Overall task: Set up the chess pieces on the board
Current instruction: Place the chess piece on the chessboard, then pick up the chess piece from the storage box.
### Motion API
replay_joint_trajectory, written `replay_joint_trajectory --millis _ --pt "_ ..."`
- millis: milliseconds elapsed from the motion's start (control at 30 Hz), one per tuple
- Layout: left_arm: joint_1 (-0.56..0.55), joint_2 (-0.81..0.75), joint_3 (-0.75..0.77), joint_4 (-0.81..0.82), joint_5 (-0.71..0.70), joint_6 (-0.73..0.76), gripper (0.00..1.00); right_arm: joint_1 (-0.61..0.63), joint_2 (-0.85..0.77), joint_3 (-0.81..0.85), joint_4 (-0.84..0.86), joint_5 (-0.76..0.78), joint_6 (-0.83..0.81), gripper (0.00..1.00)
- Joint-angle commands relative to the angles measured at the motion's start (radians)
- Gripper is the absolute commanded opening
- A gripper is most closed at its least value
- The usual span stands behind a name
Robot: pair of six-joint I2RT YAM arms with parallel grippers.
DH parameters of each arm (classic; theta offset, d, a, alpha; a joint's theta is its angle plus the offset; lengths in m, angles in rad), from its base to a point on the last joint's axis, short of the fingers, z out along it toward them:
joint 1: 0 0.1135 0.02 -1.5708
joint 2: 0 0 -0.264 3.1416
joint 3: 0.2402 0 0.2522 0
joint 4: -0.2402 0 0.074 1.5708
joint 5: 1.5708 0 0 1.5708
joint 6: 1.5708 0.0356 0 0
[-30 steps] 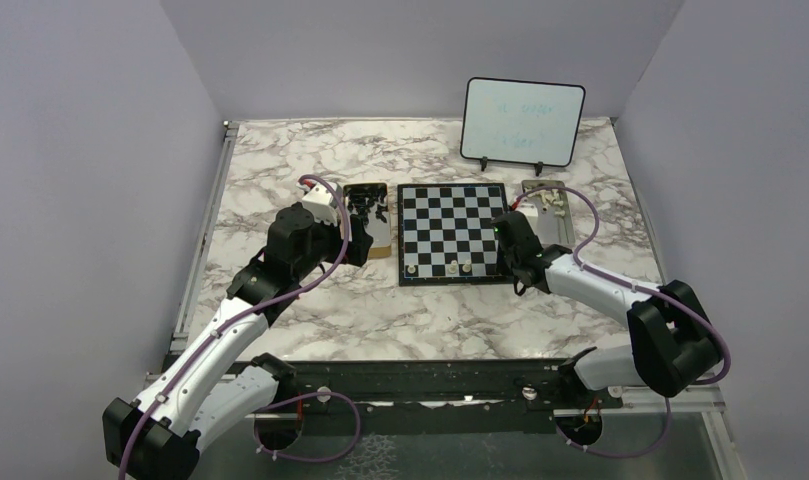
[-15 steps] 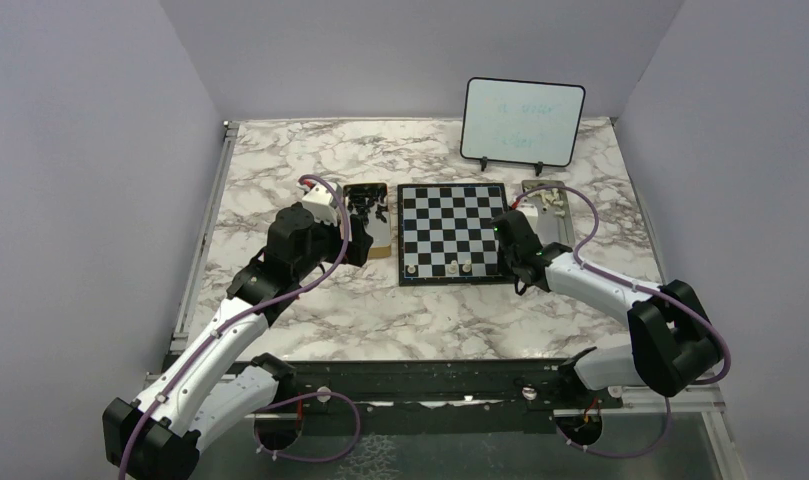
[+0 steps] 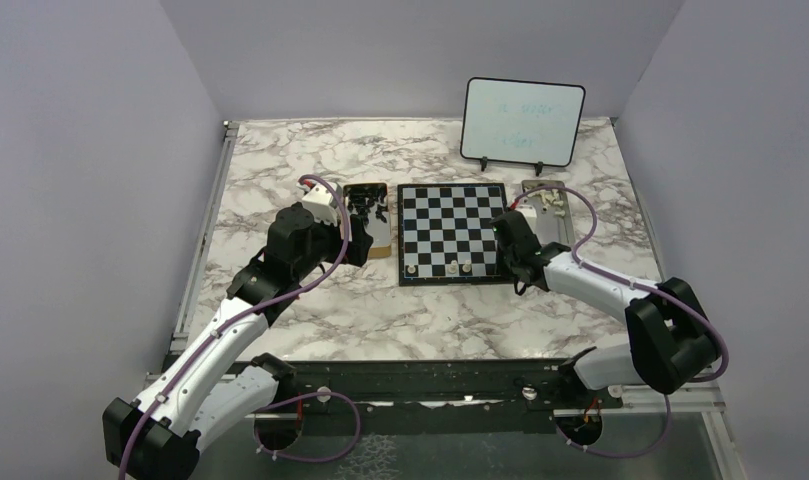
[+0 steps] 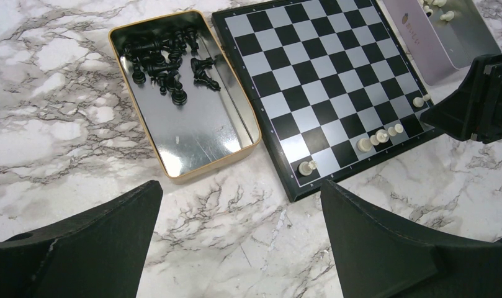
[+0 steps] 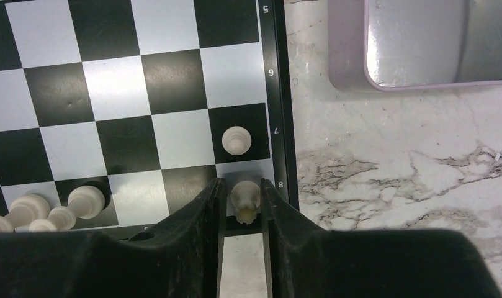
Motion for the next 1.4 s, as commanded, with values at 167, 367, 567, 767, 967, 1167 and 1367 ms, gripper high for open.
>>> replay_joint_trajectory --millis 167,367,567,767,967,1167,1367 --pt "-0.003 0.0 0.005 0.014 -0.008 0.016 0.99 -0.005 -0.056 0.068 -0.055 -0.012 -0.004 0.37" --pt "-0.002 -0.06 0.013 0.041 0.012 0.019 0.99 -0.011 -0.079 0.144 -0.105 0.031 -0.052 0.37" --pt "-0.003 -0.077 -0.012 0.015 0.054 0.044 0.99 -0.13 -0.094 0.191 -0.037 0.023 -0.159 0.36" --pt "-0.003 -0.074 -0.042 0.021 0.085 0.062 0.99 -0.266 -0.041 0.213 0.12 -0.024 -0.272 0.3" --pt "-0.004 -0.086 -0.044 0.021 0.083 0.074 0.99 -0.39 0.105 0.283 0.17 -0.065 -0.26 0.29" --pt "-0.003 -0.107 -0.055 0.023 0.09 0.068 0.99 -0.451 0.296 0.398 0.145 -0.028 -0.158 0.31" --pt "-0.004 -0.118 -0.06 0.028 0.096 0.067 0.99 -0.458 0.413 0.463 0.159 -0.045 -0.105 0.33"
